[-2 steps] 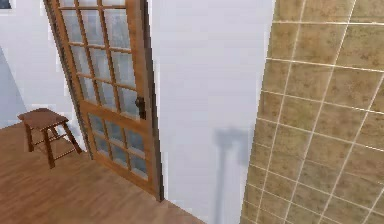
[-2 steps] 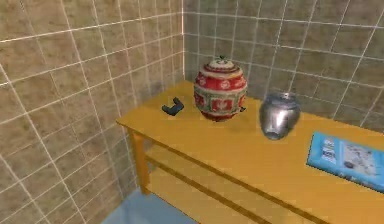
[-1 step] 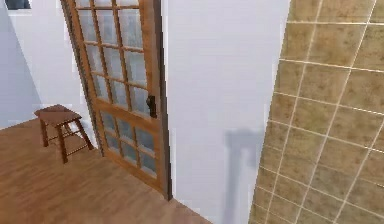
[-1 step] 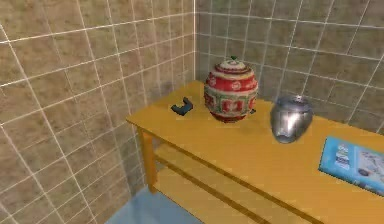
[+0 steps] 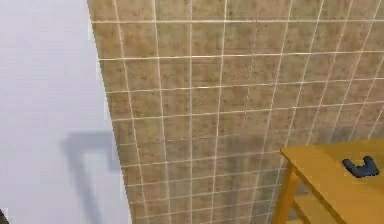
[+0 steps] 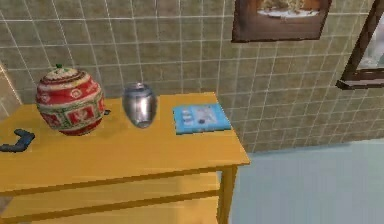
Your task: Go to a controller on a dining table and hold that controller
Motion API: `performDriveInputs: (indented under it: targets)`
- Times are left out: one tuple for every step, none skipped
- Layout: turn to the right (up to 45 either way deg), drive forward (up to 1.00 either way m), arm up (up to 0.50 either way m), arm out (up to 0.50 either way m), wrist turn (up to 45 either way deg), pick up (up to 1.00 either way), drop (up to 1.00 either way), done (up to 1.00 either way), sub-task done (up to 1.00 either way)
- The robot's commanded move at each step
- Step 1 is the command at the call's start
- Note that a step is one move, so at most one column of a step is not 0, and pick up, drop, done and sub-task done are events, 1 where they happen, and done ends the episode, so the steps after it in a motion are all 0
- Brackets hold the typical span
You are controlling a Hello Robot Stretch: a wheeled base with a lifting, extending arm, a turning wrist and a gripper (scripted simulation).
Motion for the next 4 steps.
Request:
performDriveInputs:
  targets:
    - [45.0, 0.0, 0.0, 0.0, 0.0, 0.0, 0.0, 0.0, 0.0]
    - [18.0, 0.0, 0.0, 0.0, 0.0, 0.0, 0.0, 0.0, 0.0]
    - [0.0, 0.35, 0.0, 0.0, 0.0, 0.0, 0.0, 0.0, 0.0]
    - [-45.0, 0.0, 0.0, 0.0, 0.0, 0.0, 0.0, 0.0, 0.0]
